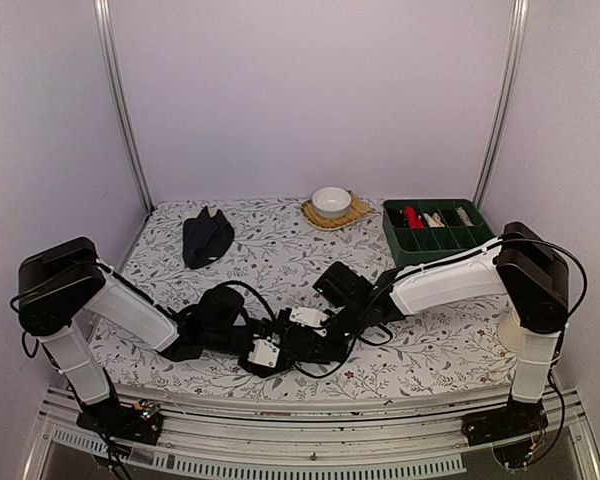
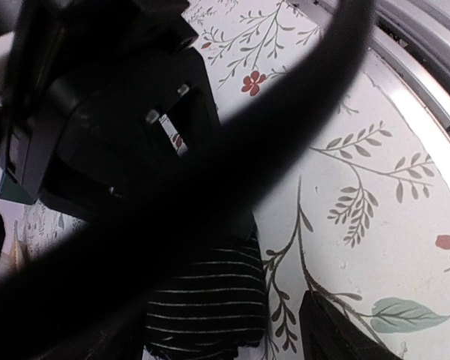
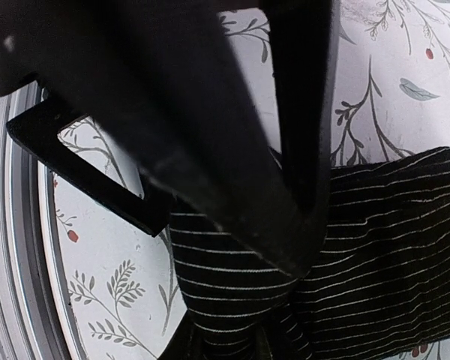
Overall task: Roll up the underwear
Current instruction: Roll the underwear at the center of the board.
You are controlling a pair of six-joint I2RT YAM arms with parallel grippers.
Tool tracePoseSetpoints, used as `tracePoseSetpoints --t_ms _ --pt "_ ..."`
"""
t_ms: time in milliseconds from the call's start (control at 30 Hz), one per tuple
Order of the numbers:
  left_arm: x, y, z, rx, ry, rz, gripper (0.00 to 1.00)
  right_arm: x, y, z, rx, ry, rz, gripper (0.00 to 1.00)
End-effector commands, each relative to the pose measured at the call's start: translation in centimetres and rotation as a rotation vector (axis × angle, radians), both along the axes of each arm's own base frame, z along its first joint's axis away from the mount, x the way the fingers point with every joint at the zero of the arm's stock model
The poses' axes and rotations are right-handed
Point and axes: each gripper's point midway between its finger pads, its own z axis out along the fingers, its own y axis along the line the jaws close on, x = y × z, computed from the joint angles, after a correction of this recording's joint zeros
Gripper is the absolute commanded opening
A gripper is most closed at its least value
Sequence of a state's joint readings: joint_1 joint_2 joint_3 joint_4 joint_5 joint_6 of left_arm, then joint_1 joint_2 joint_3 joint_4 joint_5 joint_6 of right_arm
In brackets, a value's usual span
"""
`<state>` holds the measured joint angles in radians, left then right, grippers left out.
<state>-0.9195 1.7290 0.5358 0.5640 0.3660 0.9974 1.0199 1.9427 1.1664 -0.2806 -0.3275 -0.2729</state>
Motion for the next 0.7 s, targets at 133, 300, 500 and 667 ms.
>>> tracePoseSetpoints --t_ms 133,300,500,667 --pt "-1.0 -0.4 -0.4 0.004 -0.092 -0.037 0.60 -2.7 -3.1 -4.7 -0.161 0.128 0.013 0.18" --pt "-0.2 -0.5 -1.8 0.054 -0.117 0.004 0.48 -2.6 -3.1 -4.6 -0.158 0.126 0.010 0.23" --pt "0.5 -0.4 -2.8 0.096 -0.134 0.042 0.23 -2.2 -3.4 -4.4 -0.161 0.115 -0.009 0.25" --pt "0.0 -0.4 -3.7 0.128 -0.070 0.037 0.00 -1.1 -4.0 -3.3 -0.167 0.062 -0.069 0.38"
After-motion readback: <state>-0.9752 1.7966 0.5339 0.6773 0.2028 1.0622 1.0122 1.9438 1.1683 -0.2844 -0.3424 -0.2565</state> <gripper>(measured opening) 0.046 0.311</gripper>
